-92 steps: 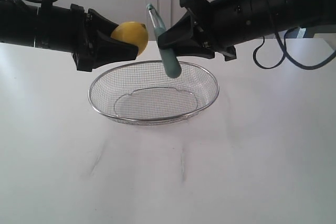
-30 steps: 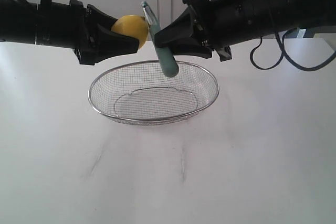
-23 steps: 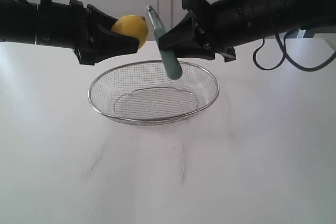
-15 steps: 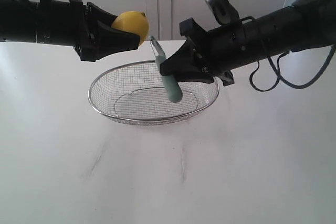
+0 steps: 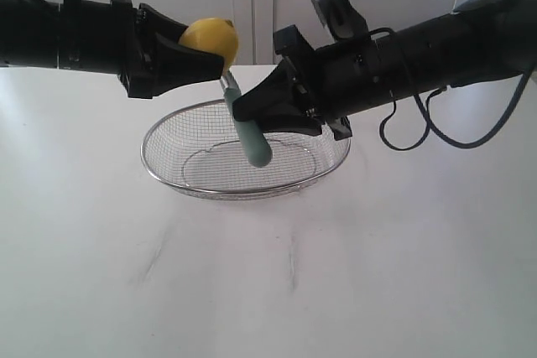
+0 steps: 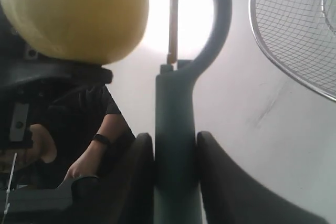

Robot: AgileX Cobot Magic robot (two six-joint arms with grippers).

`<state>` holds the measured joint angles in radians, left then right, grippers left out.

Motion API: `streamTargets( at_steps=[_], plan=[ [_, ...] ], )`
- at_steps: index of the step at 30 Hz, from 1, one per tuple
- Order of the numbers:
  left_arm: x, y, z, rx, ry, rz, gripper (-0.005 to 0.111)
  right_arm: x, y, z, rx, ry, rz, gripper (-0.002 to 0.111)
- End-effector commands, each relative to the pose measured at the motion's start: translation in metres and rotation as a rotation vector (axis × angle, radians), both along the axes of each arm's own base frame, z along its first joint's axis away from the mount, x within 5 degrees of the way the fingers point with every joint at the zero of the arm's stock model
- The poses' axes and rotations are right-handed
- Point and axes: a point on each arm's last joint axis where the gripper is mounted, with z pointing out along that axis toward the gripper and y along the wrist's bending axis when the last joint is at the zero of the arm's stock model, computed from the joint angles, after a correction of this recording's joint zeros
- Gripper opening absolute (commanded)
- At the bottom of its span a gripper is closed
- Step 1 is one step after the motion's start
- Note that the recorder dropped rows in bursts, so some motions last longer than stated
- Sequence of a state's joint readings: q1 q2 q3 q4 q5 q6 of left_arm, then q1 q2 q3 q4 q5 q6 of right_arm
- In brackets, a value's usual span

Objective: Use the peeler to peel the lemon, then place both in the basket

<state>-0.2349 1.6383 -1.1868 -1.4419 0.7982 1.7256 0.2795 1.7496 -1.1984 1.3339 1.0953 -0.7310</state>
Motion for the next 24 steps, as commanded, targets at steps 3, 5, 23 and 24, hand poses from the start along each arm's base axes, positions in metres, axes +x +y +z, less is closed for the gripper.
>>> streamTargets(
  at_steps=[3,5,23,24],
  plan=[
    [-0.002,0.0,0.006,-0.045,0.003,-0.008,0.0,0.001,0.0,0.001,0.017,-0.016,-0.004,0.0],
    [-0.002,0.0,0.006,-0.045,0.003,-0.008,0.0,0.001,0.001,0.002,0.022,-0.015,-0.008,0.0],
    [-0.002,0.0,0.006,-0.046,0.003,-0.01,0.0,-0.003,-0.006,0.035,0.036,-0.118,-0.143,0.0],
    [-0.002,0.0,0.006,-0.046,0.003,-0.01,0.0,-0.004,-0.007,0.039,0.038,-0.131,-0.15,0.0]
  ],
)
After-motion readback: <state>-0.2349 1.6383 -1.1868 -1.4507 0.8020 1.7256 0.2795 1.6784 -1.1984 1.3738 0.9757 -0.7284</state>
